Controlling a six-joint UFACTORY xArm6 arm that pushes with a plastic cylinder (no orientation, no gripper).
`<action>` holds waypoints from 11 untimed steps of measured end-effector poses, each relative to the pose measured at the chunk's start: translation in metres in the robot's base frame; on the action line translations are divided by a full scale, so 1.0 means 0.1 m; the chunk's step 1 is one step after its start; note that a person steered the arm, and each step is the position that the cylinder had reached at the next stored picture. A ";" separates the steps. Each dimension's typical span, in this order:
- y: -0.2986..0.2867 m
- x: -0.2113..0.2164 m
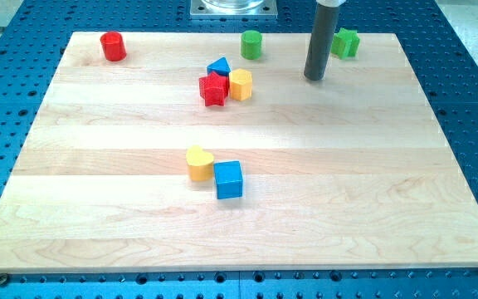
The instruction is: Move the hexagon diagonal to the red star
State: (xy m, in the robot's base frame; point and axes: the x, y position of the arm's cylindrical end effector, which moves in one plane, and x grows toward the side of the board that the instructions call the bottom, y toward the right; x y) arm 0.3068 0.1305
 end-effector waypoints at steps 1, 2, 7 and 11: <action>-0.57 0.16; -0.95 0.17; -1.99 1.62; -3.05 2.07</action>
